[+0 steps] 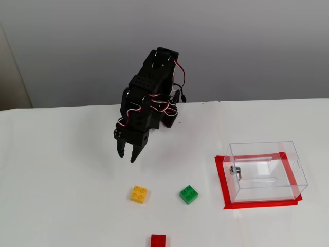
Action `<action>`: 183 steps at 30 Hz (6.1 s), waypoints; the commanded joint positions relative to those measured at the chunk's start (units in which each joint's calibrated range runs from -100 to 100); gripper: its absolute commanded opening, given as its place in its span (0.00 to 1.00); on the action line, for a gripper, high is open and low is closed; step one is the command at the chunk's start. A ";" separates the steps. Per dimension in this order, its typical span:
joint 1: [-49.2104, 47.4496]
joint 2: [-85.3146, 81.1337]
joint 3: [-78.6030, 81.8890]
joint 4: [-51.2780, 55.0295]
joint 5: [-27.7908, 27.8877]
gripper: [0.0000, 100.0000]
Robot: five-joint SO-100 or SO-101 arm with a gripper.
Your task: Pick the yellow lego brick and place it into the transparent box
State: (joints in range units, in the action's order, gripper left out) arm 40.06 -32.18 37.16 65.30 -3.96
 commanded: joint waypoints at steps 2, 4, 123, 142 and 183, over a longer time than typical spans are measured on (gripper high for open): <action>-4.54 0.99 -2.17 -3.33 -0.11 0.14; -6.68 1.08 -1.71 -4.90 -0.11 0.14; -19.99 35.19 -12.56 -21.43 -5.02 0.06; -26.57 15.76 -13.11 -13.08 -5.02 0.07; -72.12 -3.16 -11.75 -18.56 -4.97 0.06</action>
State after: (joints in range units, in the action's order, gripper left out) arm -29.17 -36.24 25.95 48.33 -8.79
